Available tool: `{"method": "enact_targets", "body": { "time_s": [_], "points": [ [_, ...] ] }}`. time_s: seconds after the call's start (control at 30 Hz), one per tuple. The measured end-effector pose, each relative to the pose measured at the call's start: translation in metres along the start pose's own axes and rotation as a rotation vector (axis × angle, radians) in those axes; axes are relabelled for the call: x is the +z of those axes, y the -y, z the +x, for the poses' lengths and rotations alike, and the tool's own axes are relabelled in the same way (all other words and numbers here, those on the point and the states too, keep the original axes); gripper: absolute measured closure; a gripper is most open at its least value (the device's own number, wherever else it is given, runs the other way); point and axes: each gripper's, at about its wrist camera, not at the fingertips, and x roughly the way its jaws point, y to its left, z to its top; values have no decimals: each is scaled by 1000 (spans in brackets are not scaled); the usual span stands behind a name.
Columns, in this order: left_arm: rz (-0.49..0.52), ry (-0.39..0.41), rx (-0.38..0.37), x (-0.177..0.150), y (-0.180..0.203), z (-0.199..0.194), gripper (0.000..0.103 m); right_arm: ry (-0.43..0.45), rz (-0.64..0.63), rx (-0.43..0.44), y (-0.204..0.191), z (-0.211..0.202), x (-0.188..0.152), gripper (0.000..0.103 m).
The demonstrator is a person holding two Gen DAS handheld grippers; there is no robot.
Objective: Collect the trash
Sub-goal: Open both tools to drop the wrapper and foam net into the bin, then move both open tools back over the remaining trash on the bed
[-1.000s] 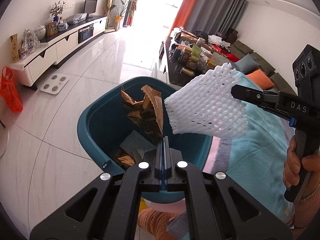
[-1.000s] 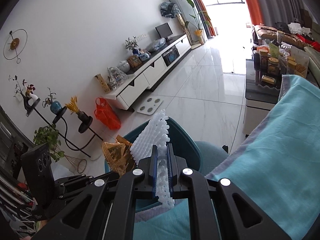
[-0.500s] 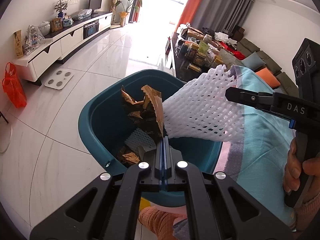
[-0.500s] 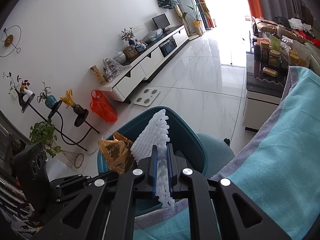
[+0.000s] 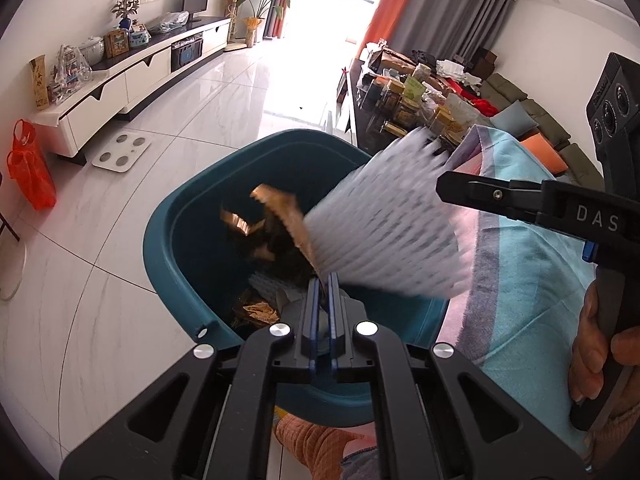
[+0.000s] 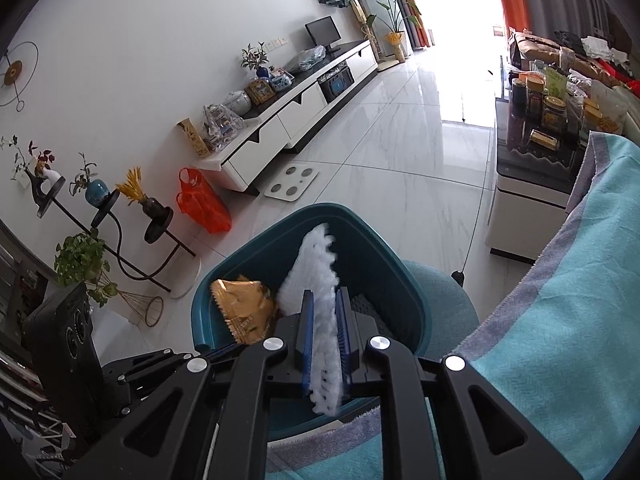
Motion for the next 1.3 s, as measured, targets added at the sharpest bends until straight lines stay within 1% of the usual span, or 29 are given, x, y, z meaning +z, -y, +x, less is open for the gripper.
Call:
{"method": "enact_targets", "body": {
  "time_s": [0.07, 0.17, 0.23, 0.27, 0.3, 0.37, 0.4, 0.43, 0.47, 0.53, 0.6, 0.67, 0.73, 0.87, 0.93, 1.0, 1.1, 1.2, 1.23, 1.3],
  "points": [
    [2, -5, -2, -2, -2, 2, 98, -3, 9, 0, 1, 1, 0, 90],
    [-3, -6, 3, -1, -1, 4, 88, 3, 22, -2, 4, 0, -1, 87],
    [-1, 10, 10, -1, 1, 0, 81, 11, 19, 2, 6, -4, -2, 85],
    [0, 22, 12, 0, 2, -3, 72, 17, 18, 3, 6, -7, -3, 84],
    [-1, 31, 16, 0, 2, -6, 65, 23, 16, 10, 7, -11, -5, 81],
    [-3, 59, 12, 1, 3, -16, 58, 46, 15, 19, 9, -22, -9, 73],
    [-6, 71, 7, 2, 5, -21, 57, 63, 12, 24, 9, -31, -12, 69],
    [-5, 83, 1, 2, 8, -26, 56, 76, 9, 27, 10, -38, -14, 68],
    [0, 97, -5, 2, 11, -32, 53, 91, 2, 29, 11, -47, -17, 68],
    [18, 139, -19, -2, 18, -47, 49, 122, -13, 33, 13, -66, -24, 62],
    [40, 176, -48, -6, 27, -60, 41, 153, -27, 29, 17, -87, -33, 59],
    [70, 210, -113, -11, 44, -72, 36, 194, -40, 12, 24, -112, -46, 55],
    [106, 228, -160, -17, 63, -79, 35, 239, -36, -9, 35, -140, -63, 53],
    [211, 230, -269, -32, 116, -86, 33, 296, 0, -75, 60, -183, -93, 52],
    [278, 212, -322, -40, 149, -86, 32, 320, 36, -120, 78, -207, -112, 52],
    [330, 194, -357, -47, 175, -84, 32, 342, 70, -156, 92, -226, -124, 52],
    [421, 161, -428, -63, 223, -82, 32, 378, 154, -219, 119, -259, -153, 52],
    [488, 133, -479, -77, 259, -79, 32, 401, 210, -297, 142, -286, -176, 52],
    [519, 117, -500, -83, 276, -78, 32, 411, 226, -311, 149, -293, -182, 52],
    [557, 101, -520, -95, 298, -76, 33, 431, 261, -369, 165, -311, -195, 52]
  ]
}}
